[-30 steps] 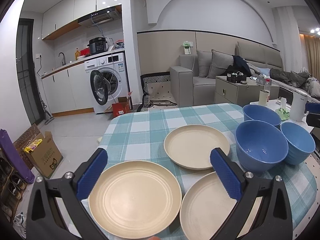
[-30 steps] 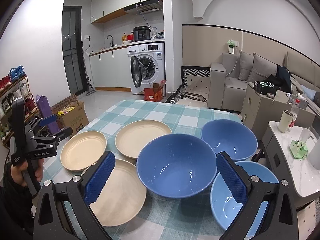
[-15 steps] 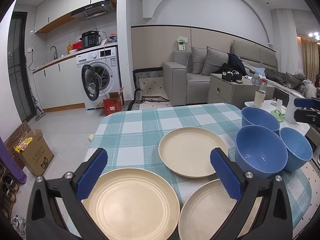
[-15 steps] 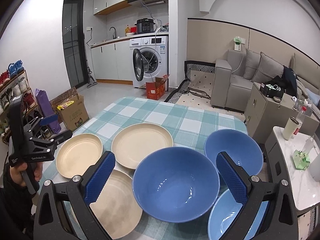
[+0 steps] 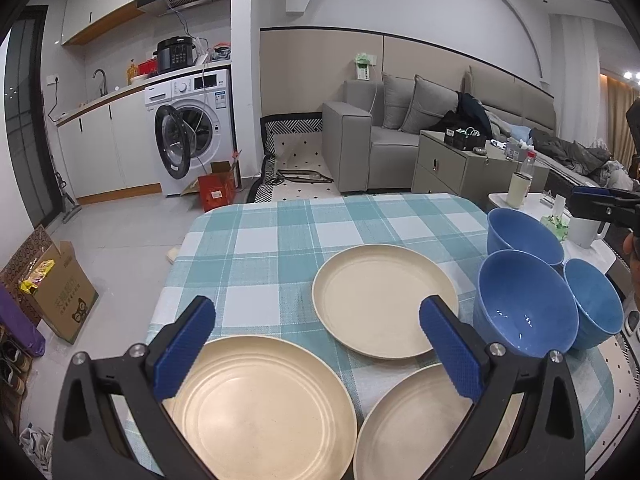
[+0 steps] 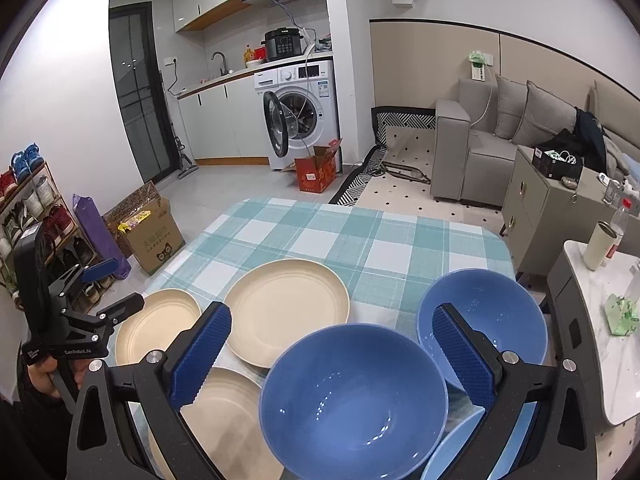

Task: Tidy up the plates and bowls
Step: 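Move both grippers forward and down toward the cream plates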

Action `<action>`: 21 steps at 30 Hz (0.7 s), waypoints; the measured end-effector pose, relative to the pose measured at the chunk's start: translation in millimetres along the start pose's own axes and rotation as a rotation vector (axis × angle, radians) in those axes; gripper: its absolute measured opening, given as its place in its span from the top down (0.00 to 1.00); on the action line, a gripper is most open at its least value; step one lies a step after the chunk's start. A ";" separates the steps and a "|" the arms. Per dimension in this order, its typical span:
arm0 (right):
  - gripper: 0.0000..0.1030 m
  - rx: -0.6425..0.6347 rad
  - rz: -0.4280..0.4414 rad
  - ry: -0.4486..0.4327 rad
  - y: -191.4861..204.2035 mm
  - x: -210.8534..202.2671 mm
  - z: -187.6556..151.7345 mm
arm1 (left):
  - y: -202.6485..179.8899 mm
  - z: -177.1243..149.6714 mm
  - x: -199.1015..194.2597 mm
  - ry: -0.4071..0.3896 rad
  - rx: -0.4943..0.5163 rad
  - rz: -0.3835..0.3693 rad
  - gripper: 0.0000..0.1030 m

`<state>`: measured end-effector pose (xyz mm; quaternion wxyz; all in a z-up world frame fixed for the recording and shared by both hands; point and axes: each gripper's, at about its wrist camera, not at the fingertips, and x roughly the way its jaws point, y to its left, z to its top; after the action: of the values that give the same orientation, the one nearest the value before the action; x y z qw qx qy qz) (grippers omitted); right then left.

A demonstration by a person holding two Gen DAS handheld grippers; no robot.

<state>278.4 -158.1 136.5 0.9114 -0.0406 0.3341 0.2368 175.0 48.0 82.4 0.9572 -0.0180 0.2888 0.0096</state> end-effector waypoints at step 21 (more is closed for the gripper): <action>0.00 -0.007 0.032 0.152 -8.8 80.9 29.6 | -2.2 20.1 46.0 0.081 0.018 0.008 0.01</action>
<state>353.6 -126.3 107.8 0.8793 -0.0562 0.4022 0.2488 224.5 47.0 73.8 0.9448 -0.0087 0.3273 0.0102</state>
